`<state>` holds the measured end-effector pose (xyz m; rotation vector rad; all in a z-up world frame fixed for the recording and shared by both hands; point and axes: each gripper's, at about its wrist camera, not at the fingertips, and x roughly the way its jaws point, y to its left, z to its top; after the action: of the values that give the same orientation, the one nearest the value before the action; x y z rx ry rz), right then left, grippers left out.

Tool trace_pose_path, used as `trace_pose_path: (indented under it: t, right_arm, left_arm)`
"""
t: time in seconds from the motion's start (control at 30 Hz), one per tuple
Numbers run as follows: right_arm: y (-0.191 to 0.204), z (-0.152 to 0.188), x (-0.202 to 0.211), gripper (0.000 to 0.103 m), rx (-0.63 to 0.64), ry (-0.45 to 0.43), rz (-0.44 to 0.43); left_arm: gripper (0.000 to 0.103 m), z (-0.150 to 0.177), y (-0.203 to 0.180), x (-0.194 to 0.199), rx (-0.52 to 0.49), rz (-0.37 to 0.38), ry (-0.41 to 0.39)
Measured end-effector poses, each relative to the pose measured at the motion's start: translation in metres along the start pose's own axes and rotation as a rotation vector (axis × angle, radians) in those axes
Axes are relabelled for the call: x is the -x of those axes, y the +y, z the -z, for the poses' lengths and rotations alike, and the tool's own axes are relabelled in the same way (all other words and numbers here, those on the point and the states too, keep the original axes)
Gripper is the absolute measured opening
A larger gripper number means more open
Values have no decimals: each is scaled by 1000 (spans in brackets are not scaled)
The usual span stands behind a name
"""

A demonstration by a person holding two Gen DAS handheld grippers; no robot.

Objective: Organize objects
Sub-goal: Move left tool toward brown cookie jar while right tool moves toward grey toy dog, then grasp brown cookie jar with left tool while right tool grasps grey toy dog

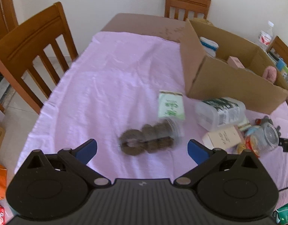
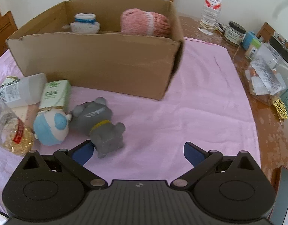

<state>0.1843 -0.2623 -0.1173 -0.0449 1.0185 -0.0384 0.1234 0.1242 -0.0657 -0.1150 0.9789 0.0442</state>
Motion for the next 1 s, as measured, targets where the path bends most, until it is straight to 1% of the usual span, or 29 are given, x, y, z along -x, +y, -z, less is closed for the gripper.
trace_pose_path:
  t: [0.13, 0.3, 0.43, 0.63, 0.77, 0.83, 0.9, 1.0]
  right_arm:
    - [-10, -1, -2, 103, -7, 5, -2]
    - [-21, -3, -2, 103, -19, 6, 37]
    - [-30, -2, -3, 103, -28, 8, 45]
    - [-26, 0, 1, 103, 5, 17, 69]
    - [-25, 1, 10, 103, -11, 18, 4]
    - [-24, 2, 15, 103, -31, 25, -47]
    - [-21, 1, 18, 103, -49, 30, -99]
    - [-14, -5, 18, 103, -61, 27, -143]
  left_arm:
    - [102, 3, -8, -5, -6, 9, 12]
    - [102, 6, -12, -11, -11, -15, 15]
    - [102, 8, -10, -19, 20, -9, 20]
    - [102, 8, -10, -30, 61, -27, 2]
    - [102, 7, -12, -40, 91, -40, -1]
    - [102, 5, -13, -43, 107, -46, -3]
    - [102, 3, -13, -46, 109, -52, -5]
    - [102, 2, -14, -49, 93, -78, -7]
